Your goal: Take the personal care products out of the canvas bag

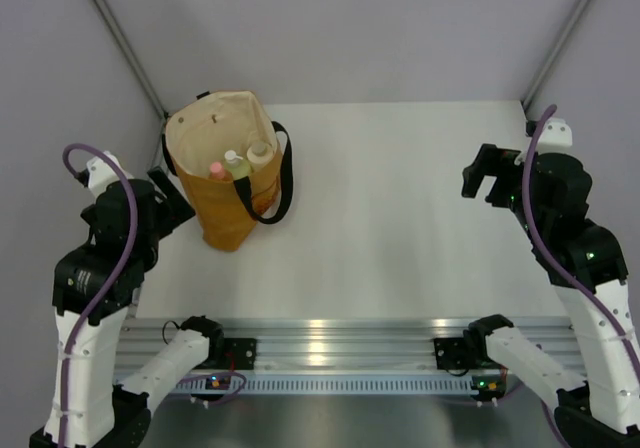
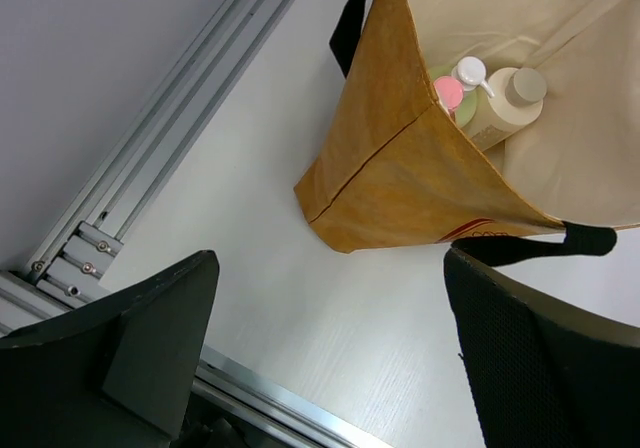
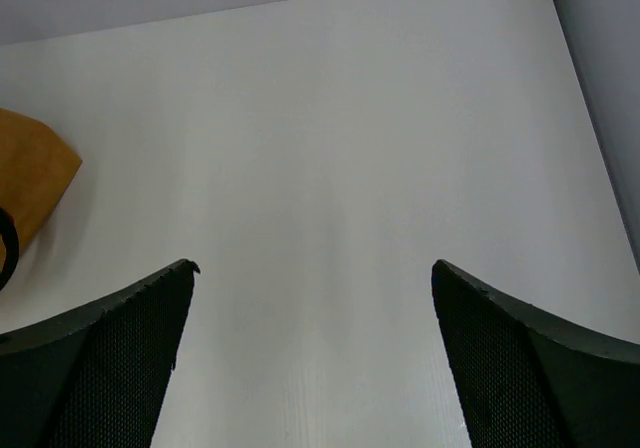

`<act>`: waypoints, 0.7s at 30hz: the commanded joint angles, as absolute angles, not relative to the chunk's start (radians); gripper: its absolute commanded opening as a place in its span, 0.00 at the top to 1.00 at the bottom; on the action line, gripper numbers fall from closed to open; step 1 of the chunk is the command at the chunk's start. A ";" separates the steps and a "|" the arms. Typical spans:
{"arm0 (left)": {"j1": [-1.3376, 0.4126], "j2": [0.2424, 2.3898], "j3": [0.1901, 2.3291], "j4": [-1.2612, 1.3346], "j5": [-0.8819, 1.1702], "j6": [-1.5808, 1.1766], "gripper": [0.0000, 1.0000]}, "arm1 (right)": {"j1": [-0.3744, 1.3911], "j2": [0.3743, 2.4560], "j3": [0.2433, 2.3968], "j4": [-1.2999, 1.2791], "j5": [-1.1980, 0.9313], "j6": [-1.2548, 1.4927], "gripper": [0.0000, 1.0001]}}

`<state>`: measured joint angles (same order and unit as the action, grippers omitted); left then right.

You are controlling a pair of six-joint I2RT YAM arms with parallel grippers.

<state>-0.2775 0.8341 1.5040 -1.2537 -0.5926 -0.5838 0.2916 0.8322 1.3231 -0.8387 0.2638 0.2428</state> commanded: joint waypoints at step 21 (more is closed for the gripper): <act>-0.276 1.145 1.726 -1.289 -0.516 -1.017 0.09 | 0.291 0.887 1.319 -0.845 0.058 0.256 0.01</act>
